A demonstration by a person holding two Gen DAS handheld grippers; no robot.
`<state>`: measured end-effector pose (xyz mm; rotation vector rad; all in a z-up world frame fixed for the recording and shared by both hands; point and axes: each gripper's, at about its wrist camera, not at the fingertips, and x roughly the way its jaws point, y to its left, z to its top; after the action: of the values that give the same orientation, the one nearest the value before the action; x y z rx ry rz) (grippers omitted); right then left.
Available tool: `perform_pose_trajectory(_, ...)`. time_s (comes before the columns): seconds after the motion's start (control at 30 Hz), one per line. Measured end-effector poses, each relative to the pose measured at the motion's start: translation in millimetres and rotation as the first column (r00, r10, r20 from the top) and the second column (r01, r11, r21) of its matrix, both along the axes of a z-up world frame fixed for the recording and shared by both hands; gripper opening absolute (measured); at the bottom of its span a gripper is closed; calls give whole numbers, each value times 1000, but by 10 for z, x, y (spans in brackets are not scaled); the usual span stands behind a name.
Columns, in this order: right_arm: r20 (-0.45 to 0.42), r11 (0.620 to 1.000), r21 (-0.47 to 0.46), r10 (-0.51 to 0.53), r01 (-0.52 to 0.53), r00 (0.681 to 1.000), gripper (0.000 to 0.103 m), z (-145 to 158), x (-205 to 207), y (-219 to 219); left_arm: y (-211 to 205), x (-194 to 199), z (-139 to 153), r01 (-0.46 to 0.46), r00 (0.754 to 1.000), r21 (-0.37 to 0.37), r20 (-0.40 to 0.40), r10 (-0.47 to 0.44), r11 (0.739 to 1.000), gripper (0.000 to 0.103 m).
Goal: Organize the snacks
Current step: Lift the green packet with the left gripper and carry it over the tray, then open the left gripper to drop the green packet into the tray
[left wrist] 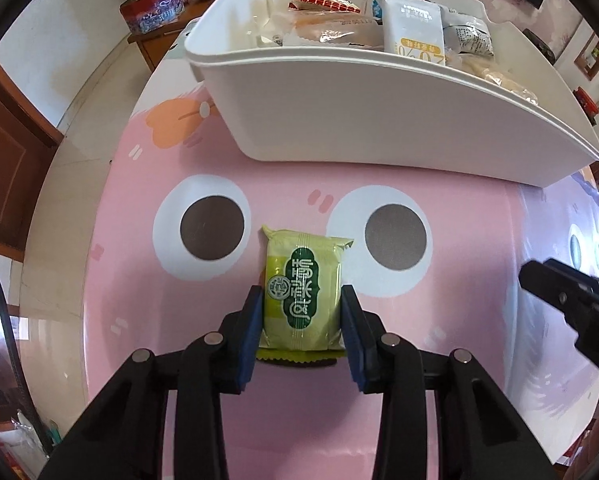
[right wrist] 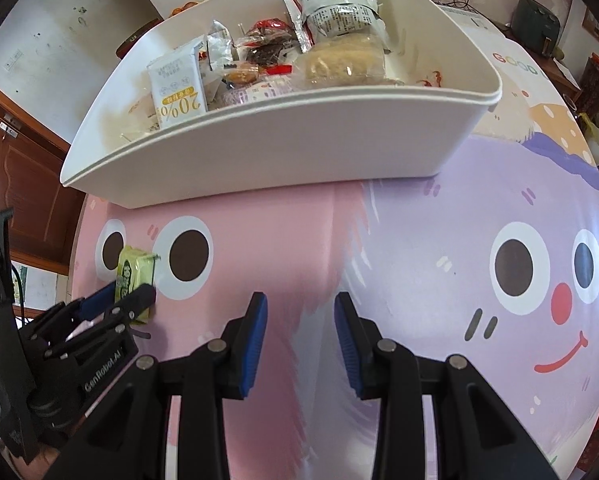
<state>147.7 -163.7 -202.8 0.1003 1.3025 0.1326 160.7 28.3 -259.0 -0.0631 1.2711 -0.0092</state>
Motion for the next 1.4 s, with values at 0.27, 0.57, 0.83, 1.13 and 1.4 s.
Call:
perform_pose_trajectory(0.27,35,1000,16,-19,18,999,35,184,111,-68,52,-7,337,-6,1000,-35,21,7,999,35)
perform_pose_trajectory(0.57,146,997,43,-64,59,987,35,609,290,-282,57,58,1034,-4,990,-55,138,11,998,35)
perform_pose_trajectory(0.83,195,993,40,-121,115,973,35,782,488,-604,14,498,1631,12,956,-7,292,-9,1000,35)
perform_pose_trajectory(1.13,181,992,56,-125,117,975,35,705,625,-668,-105,1162,1699,6,967,17,255,-10,1000,36)
perform_pose_trajectory(1.4,176,992,65,-120,110,977,35,650,681,-693,-294,1405,1427,21,980,40,197,-28,999,36)
